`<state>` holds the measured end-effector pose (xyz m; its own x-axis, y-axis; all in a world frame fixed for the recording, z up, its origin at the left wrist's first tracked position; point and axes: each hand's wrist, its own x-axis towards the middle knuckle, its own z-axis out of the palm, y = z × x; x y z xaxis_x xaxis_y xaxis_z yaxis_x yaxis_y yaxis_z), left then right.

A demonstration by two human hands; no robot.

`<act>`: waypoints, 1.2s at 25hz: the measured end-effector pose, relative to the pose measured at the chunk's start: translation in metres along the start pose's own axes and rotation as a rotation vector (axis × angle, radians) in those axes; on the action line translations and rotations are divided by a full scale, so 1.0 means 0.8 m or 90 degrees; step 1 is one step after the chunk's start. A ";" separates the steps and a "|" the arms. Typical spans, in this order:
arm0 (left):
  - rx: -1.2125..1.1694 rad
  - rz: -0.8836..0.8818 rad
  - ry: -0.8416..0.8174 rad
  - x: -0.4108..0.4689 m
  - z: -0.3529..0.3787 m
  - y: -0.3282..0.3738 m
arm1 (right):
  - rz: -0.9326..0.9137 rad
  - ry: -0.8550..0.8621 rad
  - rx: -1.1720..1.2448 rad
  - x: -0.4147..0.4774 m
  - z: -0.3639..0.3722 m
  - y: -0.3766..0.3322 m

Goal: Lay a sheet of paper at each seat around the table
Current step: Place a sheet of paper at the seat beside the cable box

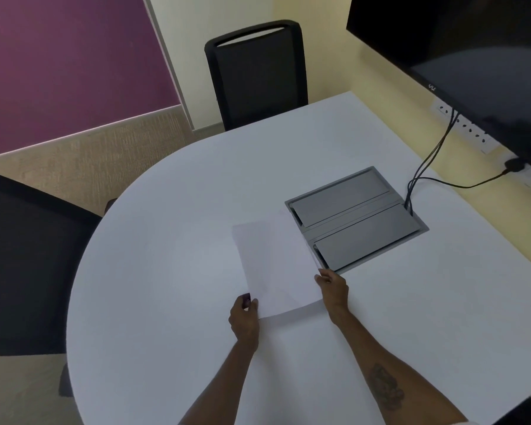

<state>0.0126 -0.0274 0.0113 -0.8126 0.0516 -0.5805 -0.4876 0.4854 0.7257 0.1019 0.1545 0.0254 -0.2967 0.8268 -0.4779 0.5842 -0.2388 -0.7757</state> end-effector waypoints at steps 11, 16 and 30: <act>-0.002 0.000 -0.176 -0.107 0.096 -0.030 | -0.004 0.107 0.041 0.001 -0.177 0.084; 0.057 0.000 -0.270 -0.163 0.151 -0.061 | 0.024 0.114 0.012 0.014 -0.277 0.141; 0.148 -0.053 -0.313 -0.227 0.260 -0.102 | 0.081 0.130 -0.026 0.064 -0.371 0.226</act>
<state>0.2664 0.1056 -0.0190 -0.5028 0.3792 -0.7767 -0.4154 0.6820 0.6019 0.4164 0.3048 -0.0166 -0.0619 0.8780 -0.4746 0.6388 -0.3305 -0.6948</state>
